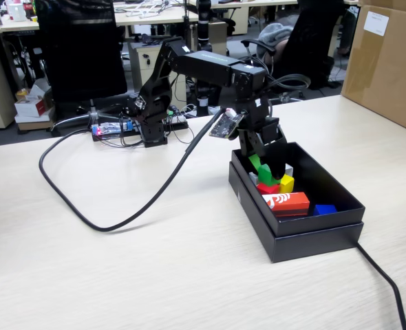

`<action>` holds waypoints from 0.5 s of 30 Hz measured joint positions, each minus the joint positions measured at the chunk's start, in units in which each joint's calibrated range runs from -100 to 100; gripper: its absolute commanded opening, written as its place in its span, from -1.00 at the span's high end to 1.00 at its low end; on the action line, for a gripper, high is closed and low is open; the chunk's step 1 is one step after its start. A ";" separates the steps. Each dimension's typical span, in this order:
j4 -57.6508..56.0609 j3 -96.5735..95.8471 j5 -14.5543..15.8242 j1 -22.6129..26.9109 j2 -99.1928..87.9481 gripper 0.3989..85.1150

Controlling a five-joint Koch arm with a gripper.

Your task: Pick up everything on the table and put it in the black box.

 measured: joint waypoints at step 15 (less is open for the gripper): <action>0.31 -11.05 0.00 -2.30 -32.23 -0.09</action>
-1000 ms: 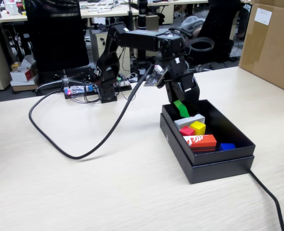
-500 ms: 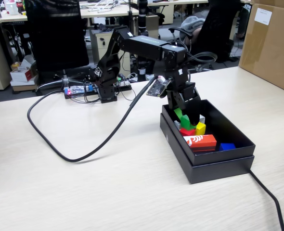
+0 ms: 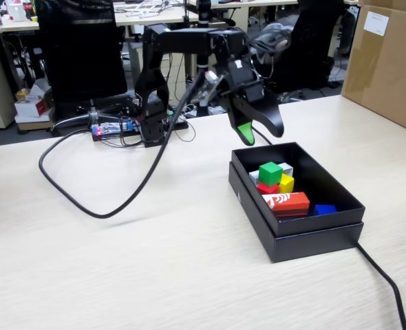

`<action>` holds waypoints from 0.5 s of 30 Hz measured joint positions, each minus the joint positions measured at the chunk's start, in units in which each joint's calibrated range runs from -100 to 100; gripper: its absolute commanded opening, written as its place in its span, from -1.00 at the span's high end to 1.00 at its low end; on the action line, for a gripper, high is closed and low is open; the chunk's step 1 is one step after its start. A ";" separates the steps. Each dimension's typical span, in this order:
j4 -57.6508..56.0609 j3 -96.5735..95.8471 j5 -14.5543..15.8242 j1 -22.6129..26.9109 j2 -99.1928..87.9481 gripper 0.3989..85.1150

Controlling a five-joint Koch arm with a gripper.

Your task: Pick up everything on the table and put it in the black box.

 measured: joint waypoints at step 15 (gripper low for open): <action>22.84 -48.74 -4.79 -8.55 -28.74 -0.09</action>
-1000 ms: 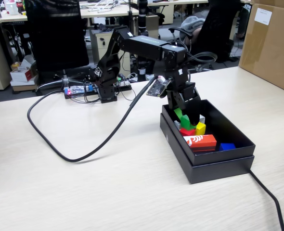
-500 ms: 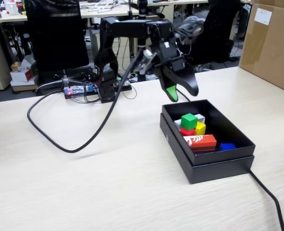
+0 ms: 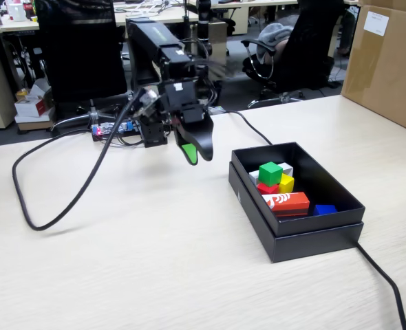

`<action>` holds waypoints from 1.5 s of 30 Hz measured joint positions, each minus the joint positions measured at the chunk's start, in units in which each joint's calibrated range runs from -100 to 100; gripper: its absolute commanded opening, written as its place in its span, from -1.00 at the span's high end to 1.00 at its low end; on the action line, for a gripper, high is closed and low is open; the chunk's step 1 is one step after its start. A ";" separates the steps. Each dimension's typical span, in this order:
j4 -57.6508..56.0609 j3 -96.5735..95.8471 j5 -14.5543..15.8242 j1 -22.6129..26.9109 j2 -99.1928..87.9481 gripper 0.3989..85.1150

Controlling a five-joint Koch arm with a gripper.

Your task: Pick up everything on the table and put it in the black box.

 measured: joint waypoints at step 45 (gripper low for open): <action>53.12 -64.08 -3.42 -6.84 -31.72 -0.13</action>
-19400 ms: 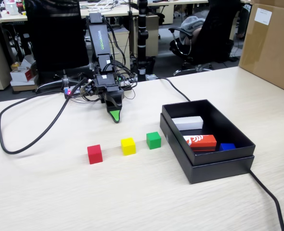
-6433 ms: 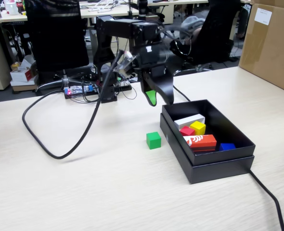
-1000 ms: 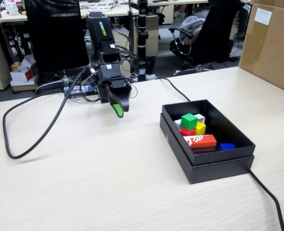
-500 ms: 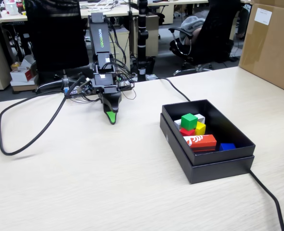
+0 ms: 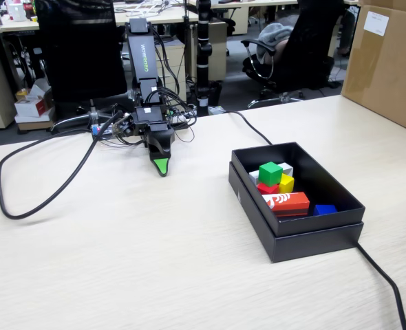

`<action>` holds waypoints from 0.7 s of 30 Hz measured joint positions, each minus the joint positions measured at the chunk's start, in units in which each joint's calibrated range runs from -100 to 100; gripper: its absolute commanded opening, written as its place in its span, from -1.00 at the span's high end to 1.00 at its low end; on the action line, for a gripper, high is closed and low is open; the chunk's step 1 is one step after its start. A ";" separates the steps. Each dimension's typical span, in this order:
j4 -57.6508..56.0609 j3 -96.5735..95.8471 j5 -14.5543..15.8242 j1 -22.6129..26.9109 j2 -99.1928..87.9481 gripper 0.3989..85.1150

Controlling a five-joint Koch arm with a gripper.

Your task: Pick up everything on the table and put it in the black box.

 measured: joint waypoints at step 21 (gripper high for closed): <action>0.39 -0.46 0.05 1.51 0.13 -0.13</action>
